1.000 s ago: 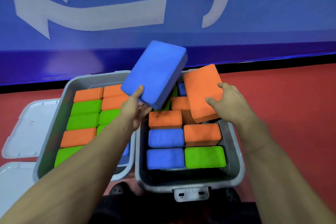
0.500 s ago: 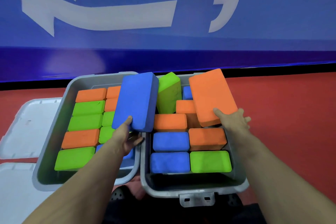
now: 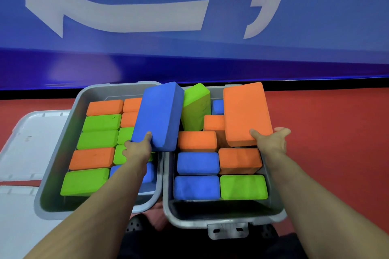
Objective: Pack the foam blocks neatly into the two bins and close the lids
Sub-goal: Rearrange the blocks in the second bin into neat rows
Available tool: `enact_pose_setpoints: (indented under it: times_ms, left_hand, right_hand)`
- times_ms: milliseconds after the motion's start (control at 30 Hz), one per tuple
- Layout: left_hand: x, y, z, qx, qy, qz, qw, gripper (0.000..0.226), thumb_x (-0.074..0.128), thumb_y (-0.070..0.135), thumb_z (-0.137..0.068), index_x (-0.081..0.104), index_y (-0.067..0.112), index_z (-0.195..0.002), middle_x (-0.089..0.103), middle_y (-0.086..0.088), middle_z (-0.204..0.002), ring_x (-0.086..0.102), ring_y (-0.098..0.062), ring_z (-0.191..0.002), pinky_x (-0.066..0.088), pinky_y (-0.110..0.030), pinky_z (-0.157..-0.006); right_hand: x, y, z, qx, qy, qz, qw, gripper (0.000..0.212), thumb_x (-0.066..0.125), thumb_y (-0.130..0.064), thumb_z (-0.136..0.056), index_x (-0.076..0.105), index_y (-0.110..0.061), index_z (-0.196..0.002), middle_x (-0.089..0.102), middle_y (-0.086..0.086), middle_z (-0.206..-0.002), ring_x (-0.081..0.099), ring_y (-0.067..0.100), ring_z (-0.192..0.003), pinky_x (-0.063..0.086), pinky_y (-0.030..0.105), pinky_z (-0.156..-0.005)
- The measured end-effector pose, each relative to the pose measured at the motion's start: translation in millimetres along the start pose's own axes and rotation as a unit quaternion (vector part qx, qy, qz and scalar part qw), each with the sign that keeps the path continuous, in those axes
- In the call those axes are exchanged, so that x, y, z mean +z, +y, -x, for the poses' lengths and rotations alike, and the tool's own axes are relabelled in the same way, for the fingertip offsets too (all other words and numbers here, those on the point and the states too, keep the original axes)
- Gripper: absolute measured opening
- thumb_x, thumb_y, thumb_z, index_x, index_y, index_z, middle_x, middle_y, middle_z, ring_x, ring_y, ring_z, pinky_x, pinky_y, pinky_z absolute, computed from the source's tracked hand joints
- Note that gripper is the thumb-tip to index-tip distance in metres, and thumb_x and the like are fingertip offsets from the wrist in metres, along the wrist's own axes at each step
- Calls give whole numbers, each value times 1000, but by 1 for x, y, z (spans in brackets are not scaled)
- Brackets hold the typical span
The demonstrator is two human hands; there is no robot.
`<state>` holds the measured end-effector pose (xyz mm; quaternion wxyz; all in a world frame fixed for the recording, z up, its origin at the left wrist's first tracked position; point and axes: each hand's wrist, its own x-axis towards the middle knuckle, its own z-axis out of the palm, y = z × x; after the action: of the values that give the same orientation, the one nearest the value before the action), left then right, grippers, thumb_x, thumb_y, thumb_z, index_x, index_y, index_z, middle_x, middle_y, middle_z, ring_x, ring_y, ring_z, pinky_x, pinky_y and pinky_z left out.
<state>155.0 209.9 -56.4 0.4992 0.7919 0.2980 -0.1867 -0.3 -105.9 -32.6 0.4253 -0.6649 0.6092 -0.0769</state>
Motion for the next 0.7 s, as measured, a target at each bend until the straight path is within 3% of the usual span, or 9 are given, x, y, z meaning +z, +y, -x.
enact_pose_setpoints:
  times_ms: [100,233,367,467,567,633,700]
  left_hand:
    - [-4,-3,-1,4,-34,12,999,86,63,59,-91,31,11,-155,40,-12,-151,48,-36,-117,51,-53,-98]
    - [-4,-3,1,1,-42,32,999,90,64,64,-87,33,10,-152,43,-11,-148,47,-33,-113,52,-53,-97]
    - [3,1,10,-11,-34,55,998,107,76,67,-73,25,14,-152,43,-11,-146,49,-37,-122,50,-56,-100]
    - [9,0,15,-29,-49,112,992,104,84,47,-79,14,19,-151,46,-2,-130,50,-30,-111,50,-52,-101]
    - [13,2,19,-39,-48,166,984,120,88,34,-77,0,17,-156,42,1,-126,53,-26,-116,48,-47,-104]
    - [15,4,18,-59,-68,194,977,131,94,34,-68,1,11,-157,45,3,-127,57,-24,-114,52,-42,-95]
    - [15,4,20,-82,-94,234,964,130,100,36,-48,28,9,-152,58,0,-134,67,-25,-104,58,-35,-71]
  right_hand:
    - [-4,-8,3,-16,1,-65,998,90,90,-35,-70,31,-18,-135,39,19,-137,49,33,-105,39,36,-86]
    - [-14,-30,3,-95,16,-56,994,114,94,-38,-62,27,-15,-151,34,17,-142,52,32,-119,44,38,-100]
    - [-26,-50,4,-213,1,-37,976,92,93,-38,-62,47,-16,-138,47,6,-134,57,24,-117,47,43,-105]
    - [-36,-59,12,-303,-39,2,952,85,90,-44,-65,43,-31,-136,54,-1,-133,56,20,-119,47,46,-103]
    - [-49,-68,22,-350,-77,61,932,86,84,-46,-74,32,-39,-143,51,-3,-140,52,22,-124,46,49,-102]
    - [-57,-74,28,-361,-93,80,924,86,82,-47,-78,28,-45,-145,46,-6,-143,52,25,-123,53,53,-93]
    - [-62,-75,33,-351,-138,59,924,85,81,-39,-82,28,-51,-146,40,-12,-139,52,24,-115,62,51,-68]
